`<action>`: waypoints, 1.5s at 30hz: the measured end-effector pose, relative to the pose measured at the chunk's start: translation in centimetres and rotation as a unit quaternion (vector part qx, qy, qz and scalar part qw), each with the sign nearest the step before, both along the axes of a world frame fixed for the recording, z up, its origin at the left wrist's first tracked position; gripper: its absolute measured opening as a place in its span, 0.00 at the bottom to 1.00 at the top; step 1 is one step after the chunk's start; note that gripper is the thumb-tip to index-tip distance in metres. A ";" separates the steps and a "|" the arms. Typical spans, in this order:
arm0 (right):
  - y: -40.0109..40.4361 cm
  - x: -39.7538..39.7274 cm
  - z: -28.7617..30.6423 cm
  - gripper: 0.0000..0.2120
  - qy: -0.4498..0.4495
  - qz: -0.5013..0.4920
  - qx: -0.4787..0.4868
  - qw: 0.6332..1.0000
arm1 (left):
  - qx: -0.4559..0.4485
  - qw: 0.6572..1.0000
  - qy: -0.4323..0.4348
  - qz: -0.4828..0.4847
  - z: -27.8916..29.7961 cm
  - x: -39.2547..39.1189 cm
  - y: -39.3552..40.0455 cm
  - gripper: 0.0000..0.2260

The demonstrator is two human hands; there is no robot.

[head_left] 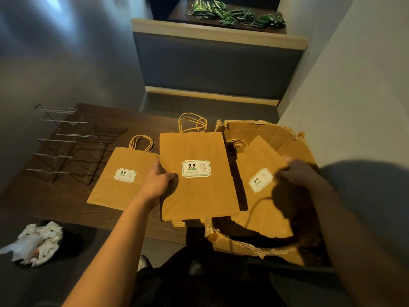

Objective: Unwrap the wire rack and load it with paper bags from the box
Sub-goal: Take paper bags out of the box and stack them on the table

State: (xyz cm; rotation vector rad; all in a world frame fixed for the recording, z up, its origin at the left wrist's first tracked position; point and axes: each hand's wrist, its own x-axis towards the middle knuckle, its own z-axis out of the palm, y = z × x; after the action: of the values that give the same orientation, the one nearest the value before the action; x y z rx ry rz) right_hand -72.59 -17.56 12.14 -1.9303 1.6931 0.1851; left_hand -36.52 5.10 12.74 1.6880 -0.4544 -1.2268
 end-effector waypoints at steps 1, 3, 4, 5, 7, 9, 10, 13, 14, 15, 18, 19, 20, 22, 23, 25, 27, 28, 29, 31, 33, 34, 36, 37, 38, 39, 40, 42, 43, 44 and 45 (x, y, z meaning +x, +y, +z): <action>-0.1 -0.3 1.8 0.19 -0.025 0.001 0.001 1.000 | -0.003 1.000 -0.002 -0.001 0.1 0.0 -0.1 0.22; -0.2 -1.4 4.9 0.24 -0.089 -0.029 0.003 0.996 | -0.006 1.000 -0.002 0.000 0.0 -0.1 -0.2 0.20; -0.1 -2.1 6.1 0.25 -0.137 -0.059 0.006 0.989 | -0.007 1.000 -0.001 0.003 -0.1 -0.2 -0.3 0.20; -0.1 -2.8 7.1 0.26 -0.185 -0.079 0.003 0.980 | -0.007 1.000 0.003 0.004 -0.2 -0.2 -0.3 0.20; 0.3 -4.1 8.7 0.24 -0.292 -0.086 -0.013 0.952 | -0.009 1.000 0.010 0.007 -0.4 -0.3 -0.2 0.19; 1.1 -4.4 9.5 0.22 -0.414 -0.116 -0.001 0.903 | -0.015 1.000 0.019 0.015 -0.6 -0.4 -0.2 0.19; 1.5 -3.9 9.6 0.21 -0.467 -0.139 0.014 0.873 | -0.018 0.999 0.022 0.019 -0.8 -0.4 -0.3 0.18; 2.9 -0.7 9.1 0.14 -0.541 -0.154 0.061 0.824 | -0.029 0.999 0.030 0.022 -1.0 -0.6 -0.3 0.18; 3.4 0.6 8.6 0.13 -0.531 -0.157 0.081 0.829 | -0.033 0.999 0.035 0.026 -1.1 -0.7 -0.3 0.18; 4.1 2.2 8.1 0.14 -0.510 -0.158 0.108 0.839 | -0.034 0.998 0.037 0.029 -1.2 -0.7 -0.3 0.18; 6.7 7.9 6.3 0.12 -0.409 -0.107 0.161 0.892 | -0.036 0.997 0.053 0.049 -1.4 -0.6 -0.4 0.16; 7.7 9.8 5.4 0.11 -0.377 -0.089 0.166 0.907 | -0.038 0.995 0.071 0.064 -1.4 -0.6 -0.5 0.13; 8.6 11.5 4.4 0.10 -0.343 -0.070 0.155 0.924 | -0.035 0.992 0.093 0.082 -1.5 -0.6 -0.6 0.10; 9.9 13.9 2.9 0.09 -0.282 -0.041 0.110 0.952 | -0.021 0.986 0.125 0.111 -1.4 -0.7 -0.7 0.07; 10.3 14.7 2.3 0.11 -0.278 -0.049 0.102 0.954 | -0.024 0.985 0.125 0.112 -1.5 -0.7 -0.7 0.08; 10.5 15.5 1.1 0.21 -0.303 -0.080 0.112 0.943 | -0.044 0.990 0.104 0.089 -1.5 -0.6 -0.7 0.10; 10.6 15.9 0.5 0.36 -0.328 -0.106 0.118 0.931 | -0.047 0.992 0.090 0.072 -1.6 -0.3 -0.6 0.14; 10.5 16.0 0.1 0.41 -0.339 -0.134 0.124 0.923 | -0.044 0.993 0.088 0.071 -1.7 -0.1 -0.5 0.15; 10.4 15.9 0.1 0.42 -0.355 -0.161 0.130 0.912 | -0.041 0.993 0.089 0.070 -1.7 -0.1 -0.5 0.16; 10.4 15.5 0.3 0.32 -0.376 -0.203 0.148 0.892 | -0.043 0.992 0.095 0.066 -1.9 -0.1 -0.5 0.16; 10.2 15.0 0.1 0.20 -0.369 -0.208 0.170 0.890 | -0.047 0.992 0.100 0.061 -2.2 -0.2 -0.5 0.16; 10.1 14.8 -0.3 0.19 -0.366 -0.203 0.179 0.890 | -0.049 0.991 0.105 0.062 -2.3 -0.2 -0.6 0.15; 10.2 14.8 -0.9 0.23 -0.360 -0.181 0.182 0.897 | -0.057 0.988 0.122 0.073 -2.3 -0.3 -0.7 0.14; 10.3 14.9 -1.1 0.26 -0.360 -0.171 0.182 0.899 | -0.058 0.987 0.126 0.075 -2.2 -0.2 -0.8 0.13; 10.2 14.9 -1.3 0.27 -0.364 -0.163 0.191 0.897 | -0.058 0.988 0.126 0.070 -2.2 -0.1 -0.9 0.13; 10.1 14.8 -1.5 0.29 -0.371 -0.156 0.201 0.893 | -0.057 0.988 0.126 0.062 -2.3 0.0 -0.9 0.13; 9.9 14.7 -1.7 0.29 -0.380 -0.149 0.214 0.888 | -0.057 0.988 0.128 0.057 -2.4 0.1 -0.9 0.15; 9.2 14.1 -2.2 0.36 -0.418 -0.158 0.253 0.858 | -0.058 0.989 0.129 0.047 -2.5 0.2 -0.9 0.16; 8.6 13.6 -2.8 0.41 -0.434 -0.180 0.272 0.840 | -0.060 0.989 0.129 0.045 -2.6 0.3 -0.9 0.16; 8.0 13.1 -3.2 0.43 -0.437 -0.202 0.277 0.831 | -0.062 0.989 0.129 0.045 -2.6 0.2 -0.9 0.16; 7.3 12.6 -3.7 0.41 -0.428 -0.220 0.265 0.835 | -0.063 0.989 0.128 0.045 -2.8 0.3 -1.0 0.16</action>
State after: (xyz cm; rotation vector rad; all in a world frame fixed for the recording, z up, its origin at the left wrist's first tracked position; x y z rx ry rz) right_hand -59.98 -10.23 8.45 -0.9273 1.2149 -0.3209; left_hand -36.23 4.14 9.98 1.4071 -0.2888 -1.2987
